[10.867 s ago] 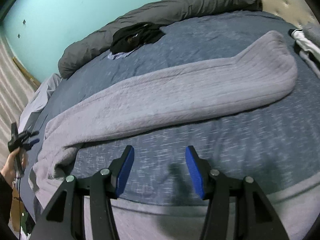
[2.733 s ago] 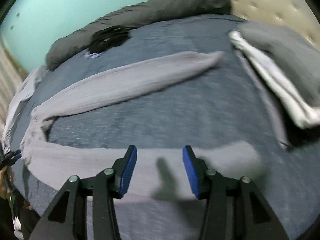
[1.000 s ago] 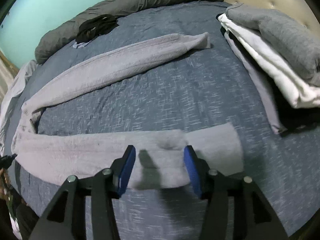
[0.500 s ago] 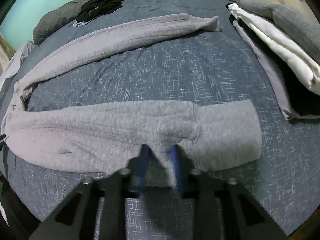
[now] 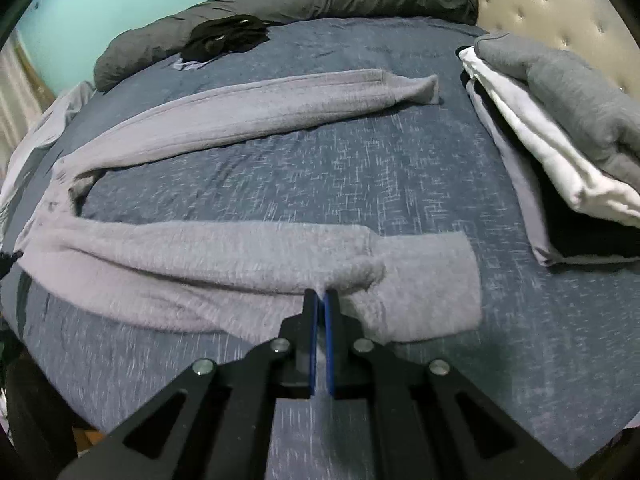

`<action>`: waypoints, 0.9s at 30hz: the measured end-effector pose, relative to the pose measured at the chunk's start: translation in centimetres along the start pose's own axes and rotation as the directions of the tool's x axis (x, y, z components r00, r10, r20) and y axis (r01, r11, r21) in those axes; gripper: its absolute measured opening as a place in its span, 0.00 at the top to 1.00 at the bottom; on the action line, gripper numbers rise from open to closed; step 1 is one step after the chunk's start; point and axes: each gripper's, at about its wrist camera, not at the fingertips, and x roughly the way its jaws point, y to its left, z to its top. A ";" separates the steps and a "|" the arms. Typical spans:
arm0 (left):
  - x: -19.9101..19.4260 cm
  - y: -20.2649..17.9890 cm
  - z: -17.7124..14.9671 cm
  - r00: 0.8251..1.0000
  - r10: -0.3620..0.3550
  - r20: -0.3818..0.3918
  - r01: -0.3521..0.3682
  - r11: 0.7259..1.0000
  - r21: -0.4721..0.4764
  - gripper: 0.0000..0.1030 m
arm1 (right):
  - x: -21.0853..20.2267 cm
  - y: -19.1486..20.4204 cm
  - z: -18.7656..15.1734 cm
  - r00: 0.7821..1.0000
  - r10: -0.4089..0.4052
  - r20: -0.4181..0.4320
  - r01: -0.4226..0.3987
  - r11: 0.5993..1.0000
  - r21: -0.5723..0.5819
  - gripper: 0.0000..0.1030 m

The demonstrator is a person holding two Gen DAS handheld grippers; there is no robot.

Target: Fold clothes

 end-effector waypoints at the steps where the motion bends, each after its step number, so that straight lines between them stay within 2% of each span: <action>1: -0.4 0.3 -0.1 1.000 0.004 -0.001 -0.004 1.000 0.002 0.96 | -0.3 -0.2 -0.5 1.000 0.004 -0.008 -0.004 1.000 -0.006 0.97; 3: -1.1 1.4 -0.3 1.000 0.004 -0.008 -0.004 1.000 -0.005 0.96 | -0.1 -0.4 -1.3 0.999 0.002 -0.036 -0.003 1.000 -0.014 0.97; 8: 1.0 1.2 -0.7 0.997 0.031 -0.066 -0.033 0.999 -0.020 0.96 | 2.1 -0.5 -3.1 0.990 -0.009 -0.139 0.005 0.999 -0.032 0.97; 11: 1.6 1.0 -0.9 0.994 0.053 -0.094 -0.055 0.998 -0.019 0.95 | 2.9 -0.7 -3.0 0.984 -0.003 -0.178 0.000 1.000 -0.020 0.95; 15: 0.0 1.0 -0.1 0.995 0.073 -0.064 -0.075 0.997 -0.033 0.89 | 1.9 -0.6 -1.7 0.987 -0.014 -0.163 0.011 1.000 -0.023 0.91; 17: -0.8 1.5 0.5 0.996 0.089 -0.031 -0.091 0.995 -0.043 0.81 | 0.6 -0.9 -0.7 0.993 -0.008 -0.122 0.007 1.000 -0.006 0.90; 19: -1.5 1.9 1.2 0.994 0.107 0.003 -0.106 0.993 -0.054 0.64 | -0.4 -1.4 0.3 0.997 0.013 -0.075 -0.011 1.000 0.026 0.83; 21: -2.1 2.5 1.9 0.992 0.122 0.034 -0.120 0.990 -0.074 0.54 | -0.6 -1.9 1.3 0.999 0.019 -0.044 -0.017 0.998 0.054 0.56; 27: -1.7 3.6 4.3 0.984 0.164 0.067 -0.157 0.983 -0.100 0.52 | 1.4 -2.4 2.8 0.999 0.016 -0.032 -0.013 0.995 0.098 0.56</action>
